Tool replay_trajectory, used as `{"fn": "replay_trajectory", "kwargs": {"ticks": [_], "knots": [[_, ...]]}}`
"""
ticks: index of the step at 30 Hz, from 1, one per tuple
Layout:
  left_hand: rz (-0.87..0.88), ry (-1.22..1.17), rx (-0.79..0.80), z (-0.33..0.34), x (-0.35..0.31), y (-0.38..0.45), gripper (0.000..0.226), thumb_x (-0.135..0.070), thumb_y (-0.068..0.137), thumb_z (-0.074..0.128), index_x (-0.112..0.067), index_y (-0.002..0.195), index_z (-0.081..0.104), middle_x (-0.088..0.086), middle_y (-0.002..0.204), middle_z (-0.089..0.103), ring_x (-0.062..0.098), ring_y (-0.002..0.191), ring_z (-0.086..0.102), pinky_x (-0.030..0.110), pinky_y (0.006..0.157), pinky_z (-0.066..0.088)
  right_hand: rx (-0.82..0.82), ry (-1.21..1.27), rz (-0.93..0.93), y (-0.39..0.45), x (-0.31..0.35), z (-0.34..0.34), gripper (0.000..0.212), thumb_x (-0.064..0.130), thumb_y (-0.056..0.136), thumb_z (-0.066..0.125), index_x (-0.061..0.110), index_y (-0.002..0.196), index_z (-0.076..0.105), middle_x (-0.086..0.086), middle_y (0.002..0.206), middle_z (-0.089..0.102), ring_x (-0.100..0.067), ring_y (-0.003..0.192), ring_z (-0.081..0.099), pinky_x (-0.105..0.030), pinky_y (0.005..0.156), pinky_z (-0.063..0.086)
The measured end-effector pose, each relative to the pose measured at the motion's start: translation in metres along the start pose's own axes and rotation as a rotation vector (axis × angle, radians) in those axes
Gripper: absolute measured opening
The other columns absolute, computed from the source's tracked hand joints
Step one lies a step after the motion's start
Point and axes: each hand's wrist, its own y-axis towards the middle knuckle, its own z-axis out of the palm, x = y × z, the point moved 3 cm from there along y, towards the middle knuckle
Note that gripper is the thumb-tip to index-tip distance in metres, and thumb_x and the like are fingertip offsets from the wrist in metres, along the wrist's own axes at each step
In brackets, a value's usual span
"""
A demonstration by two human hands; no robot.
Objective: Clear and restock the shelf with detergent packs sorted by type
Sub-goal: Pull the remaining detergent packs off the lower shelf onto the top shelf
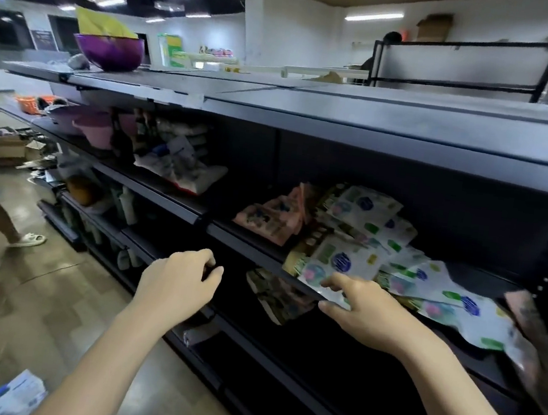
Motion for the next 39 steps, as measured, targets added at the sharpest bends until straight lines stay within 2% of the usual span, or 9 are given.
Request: {"fn": "replay_trajectory", "kwargs": {"ticks": [6, 11, 13, 16, 22, 28, 34, 36, 39], "knots": [[-0.099, -0.023, 0.027, 0.013, 0.065, 0.07, 0.03, -0.047, 0.096, 0.038, -0.029, 0.111, 0.057, -0.013, 0.089, 0.066, 0.013, 0.081, 0.063, 0.03, 0.068, 0.053, 0.064, 0.049, -0.01, 0.079, 0.026, -0.004, 0.037, 0.048, 0.095, 0.046, 0.033, 0.129, 0.045, 0.008, 0.131, 0.05, -0.016, 0.115, 0.051, -0.034, 0.093, 0.047], [-0.182, -0.068, 0.033, 0.028, 0.12, 0.138, 0.032, -0.049, 0.096, 0.037, -0.028, 0.114, 0.055, -0.01, 0.097, 0.065, 0.016, 0.084, 0.062, 0.032, 0.07, 0.054, 0.062, 0.081, 0.016, 0.139, 0.051, 0.006, 0.04, 0.046, 0.096, 0.048, 0.035, 0.133, 0.043, 0.012, 0.13, 0.048, -0.012, 0.11, 0.052, -0.03, 0.09, 0.047], [-0.214, -0.097, 0.03, 0.034, 0.14, 0.162, 0.034, -0.05, 0.095, 0.038, -0.028, 0.116, 0.055, -0.008, 0.104, 0.065, 0.019, 0.089, 0.062, 0.031, 0.072, 0.052, 0.067, 0.096, 0.027, 0.158, 0.056, 0.011, 0.04, 0.046, 0.095, 0.048, 0.036, 0.134, 0.043, 0.013, 0.136, 0.045, -0.011, 0.116, 0.049, -0.028, 0.091, 0.045], [-0.244, -0.151, 0.059, 0.047, 0.18, 0.212, 0.04, -0.053, 0.094, 0.039, -0.025, 0.119, 0.053, -0.004, 0.111, 0.063, 0.021, 0.093, 0.06, 0.033, 0.075, 0.052, 0.062, 0.105, 0.083, 0.196, 0.065, 0.022, 0.046, 0.046, 0.096, 0.048, 0.033, 0.139, 0.039, 0.012, 0.142, 0.041, -0.013, 0.126, 0.045, -0.025, 0.093, 0.042], [-0.198, -0.224, 0.199, 0.082, 0.238, 0.318, 0.059, -0.059, 0.092, 0.039, -0.02, 0.135, 0.043, 0.002, 0.118, 0.06, 0.022, 0.092, 0.061, 0.036, 0.077, 0.054, 0.019, 0.198, 0.247, 0.261, 0.087, 0.037, 0.055, 0.044, 0.095, 0.05, 0.031, 0.145, 0.032, 0.012, 0.145, 0.041, -0.01, 0.127, 0.045, -0.021, 0.092, 0.044], [-0.237, -0.166, 0.369, 0.121, 0.272, 0.393, 0.077, -0.066, 0.091, 0.027, -0.009, 0.142, 0.039, 0.012, 0.147, 0.035, 0.033, 0.134, 0.031, 0.05, 0.109, 0.026, -0.054, 0.203, 0.41, 0.298, 0.101, 0.049, 0.058, 0.048, 0.095, 0.049, 0.029, 0.147, 0.031, 0.011, 0.144, 0.042, -0.011, 0.13, 0.043, -0.019, 0.093, 0.042], [-0.267, -0.175, 0.423, 0.155, 0.286, 0.435, 0.086, -0.073, 0.087, 0.02, -0.014, 0.151, 0.019, 0.01, 0.158, 0.012, 0.032, 0.145, 0.003, 0.054, 0.114, -0.006, -0.072, 0.213, 0.52, 0.302, 0.109, 0.056, 0.053, 0.049, 0.094, 0.049, 0.031, 0.143, 0.037, 0.012, 0.138, 0.048, -0.013, 0.124, 0.048, -0.027, 0.096, 0.046], [-0.275, -0.352, 0.404, 0.164, 0.282, 0.441, 0.081, -0.07, 0.089, 0.028, -0.02, 0.152, 0.015, 0.009, 0.159, 0.008, 0.033, 0.145, 0.002, 0.055, 0.114, -0.007, -0.091, 0.175, 0.557, 0.3, 0.116, 0.057, 0.053, 0.046, 0.096, 0.048, 0.027, 0.144, 0.037, 0.011, 0.135, 0.049, -0.014, 0.123, 0.05, -0.026, 0.095, 0.047], [-0.184, -0.481, 0.316, 0.171, 0.268, 0.446, 0.061, -0.044, 0.097, 0.034, -0.011, 0.147, 0.03, 0.02, 0.152, 0.026, 0.041, 0.139, 0.022, 0.059, 0.113, 0.011, -0.136, 0.145, 0.59, 0.296, 0.123, 0.061, 0.051, 0.046, 0.096, 0.047, 0.027, 0.142, 0.038, 0.011, 0.135, 0.05, -0.015, 0.122, 0.051, -0.031, 0.096, 0.047]]}}
